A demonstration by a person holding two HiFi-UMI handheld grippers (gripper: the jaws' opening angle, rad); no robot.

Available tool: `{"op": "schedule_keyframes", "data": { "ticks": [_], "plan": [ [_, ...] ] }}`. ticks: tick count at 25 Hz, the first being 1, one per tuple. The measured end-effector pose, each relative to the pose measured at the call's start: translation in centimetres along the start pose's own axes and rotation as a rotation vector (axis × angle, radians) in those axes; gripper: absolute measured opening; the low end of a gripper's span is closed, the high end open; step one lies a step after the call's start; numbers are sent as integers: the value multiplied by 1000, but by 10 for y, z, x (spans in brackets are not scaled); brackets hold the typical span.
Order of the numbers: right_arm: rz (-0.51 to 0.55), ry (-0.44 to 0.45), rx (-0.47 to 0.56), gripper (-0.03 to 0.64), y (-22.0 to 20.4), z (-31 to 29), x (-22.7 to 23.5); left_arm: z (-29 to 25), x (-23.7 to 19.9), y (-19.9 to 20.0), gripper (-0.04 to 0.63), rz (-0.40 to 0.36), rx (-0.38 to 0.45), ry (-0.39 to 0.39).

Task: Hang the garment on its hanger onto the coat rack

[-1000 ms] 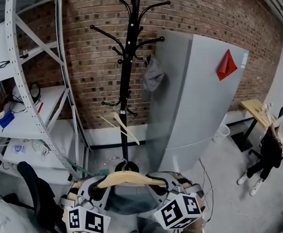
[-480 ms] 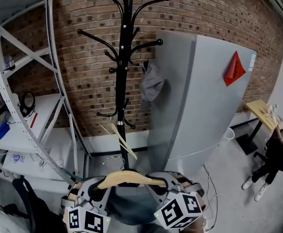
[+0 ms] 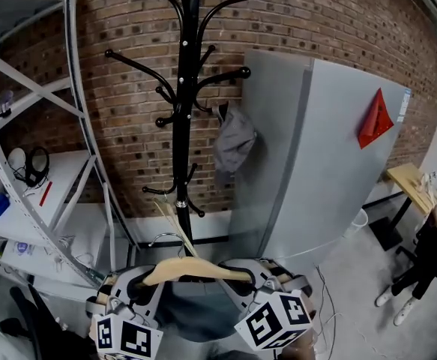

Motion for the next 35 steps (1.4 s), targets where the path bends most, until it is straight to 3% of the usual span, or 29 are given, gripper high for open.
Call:
{"op": "schedule_keyframes", "data": {
  "ticks": [18, 35],
  "plan": [
    [40, -27, 54, 52, -9, -44, 80, -59, -63, 20, 66, -54, 26, 67],
    [18, -60, 74, 53, 9, -99, 151, -102, -151, 25, 66, -111, 132, 72]
  ]
}}
Point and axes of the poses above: the fingertips, and each gripper's own axes: z backward along the fingers, x to its right, y out of its top, the point moved 5 cm from there along z, backward along the fingers, and after that the axes turned 8 degrees about z, right-handed, at the moved point
